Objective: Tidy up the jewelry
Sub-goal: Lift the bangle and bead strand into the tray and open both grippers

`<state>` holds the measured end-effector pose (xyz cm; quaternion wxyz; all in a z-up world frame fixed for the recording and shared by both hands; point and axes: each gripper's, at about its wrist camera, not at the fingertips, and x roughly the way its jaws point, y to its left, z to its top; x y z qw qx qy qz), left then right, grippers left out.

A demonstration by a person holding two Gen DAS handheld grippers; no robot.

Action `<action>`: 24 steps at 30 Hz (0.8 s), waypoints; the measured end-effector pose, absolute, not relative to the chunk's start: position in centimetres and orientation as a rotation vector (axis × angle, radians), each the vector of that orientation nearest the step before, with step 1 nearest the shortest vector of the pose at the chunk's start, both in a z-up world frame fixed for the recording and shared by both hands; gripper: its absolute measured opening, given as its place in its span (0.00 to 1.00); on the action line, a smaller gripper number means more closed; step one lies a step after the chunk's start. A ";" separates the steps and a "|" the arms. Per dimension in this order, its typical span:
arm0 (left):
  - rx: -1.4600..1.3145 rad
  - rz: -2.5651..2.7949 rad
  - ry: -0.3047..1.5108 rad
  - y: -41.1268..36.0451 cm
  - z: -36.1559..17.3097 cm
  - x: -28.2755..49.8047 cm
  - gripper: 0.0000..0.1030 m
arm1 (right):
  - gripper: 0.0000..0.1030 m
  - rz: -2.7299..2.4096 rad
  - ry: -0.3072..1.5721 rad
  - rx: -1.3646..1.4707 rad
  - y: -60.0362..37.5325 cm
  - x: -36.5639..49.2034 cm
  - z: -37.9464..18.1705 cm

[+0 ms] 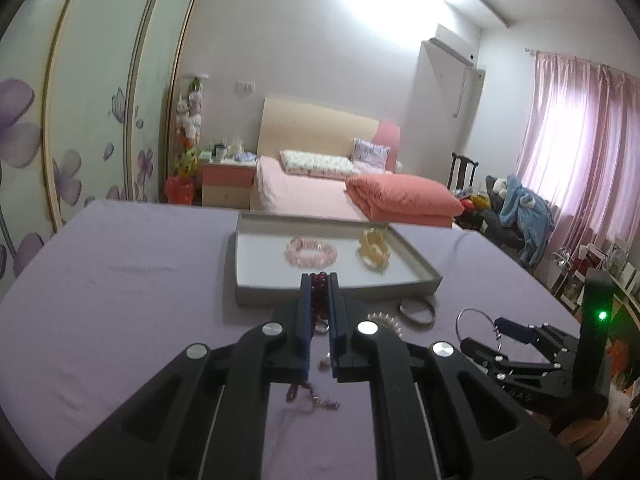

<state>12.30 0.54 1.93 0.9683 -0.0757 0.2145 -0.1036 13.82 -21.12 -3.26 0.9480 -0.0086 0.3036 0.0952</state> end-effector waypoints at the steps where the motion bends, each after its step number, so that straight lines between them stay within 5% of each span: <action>1: -0.154 -0.210 0.420 0.6 2.4 12.1 0.08 | 0.70 0.195 0.613 -0.018 -21.1 13.8 -3.1; 24: -0.125 -0.195 0.306 -0.3 7.4 12.2 0.08 | 0.70 0.194 0.504 -0.005 -21.2 14.4 0.1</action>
